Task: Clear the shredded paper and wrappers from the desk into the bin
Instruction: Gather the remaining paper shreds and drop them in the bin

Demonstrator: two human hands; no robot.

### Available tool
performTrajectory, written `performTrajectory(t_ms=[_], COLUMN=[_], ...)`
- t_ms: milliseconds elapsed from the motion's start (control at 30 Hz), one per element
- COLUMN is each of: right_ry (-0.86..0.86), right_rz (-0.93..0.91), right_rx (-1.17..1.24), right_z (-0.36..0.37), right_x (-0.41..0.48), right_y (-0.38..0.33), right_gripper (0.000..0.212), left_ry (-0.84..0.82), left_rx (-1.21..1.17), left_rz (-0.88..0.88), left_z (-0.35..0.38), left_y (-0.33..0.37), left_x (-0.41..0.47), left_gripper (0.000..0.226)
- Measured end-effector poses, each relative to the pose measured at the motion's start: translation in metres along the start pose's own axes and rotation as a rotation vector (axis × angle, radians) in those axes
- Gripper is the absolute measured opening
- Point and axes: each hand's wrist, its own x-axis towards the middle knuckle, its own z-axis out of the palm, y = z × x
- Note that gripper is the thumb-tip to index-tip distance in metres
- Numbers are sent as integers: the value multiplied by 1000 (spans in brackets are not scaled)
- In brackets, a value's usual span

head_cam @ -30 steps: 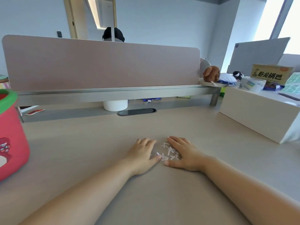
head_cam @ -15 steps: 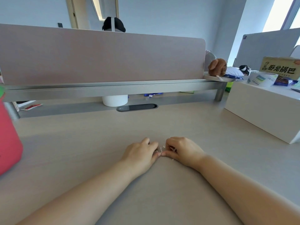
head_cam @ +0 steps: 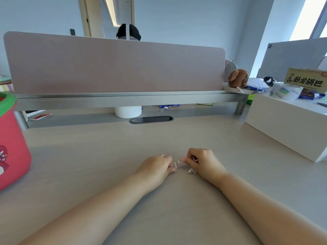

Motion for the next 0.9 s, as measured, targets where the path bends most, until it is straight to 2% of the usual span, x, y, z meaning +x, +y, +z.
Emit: performTrajectory(t_ms=[133,300,533,667,767,900], right_ry=[113,147,101,79,124,119], right_rz=[21,-96,-340,-475,-562,-624], right_rx=[132,256,484,593,595,603], right_z=[-6,-6,32,54,69,86], right_x=[7,38,87,107,119,137], right_y=[-15,-76,-212,-290,-338,-384], right_gripper=[37,36,33,35,38,39], left_ry=[76,268,652,810,796,615], left_rx=[-154,-196,-55,73,136,78], left_rz=[-70,-100,-143,-232,-345,-481], left_z=[-19,-73,-177,-234,-263,-276], left_y=[-7,-30,-80,-118,-151,-195], left_x=[-12,-40,-122,-169,-192,-206], left_gripper=[19,18,15,15,17,15])
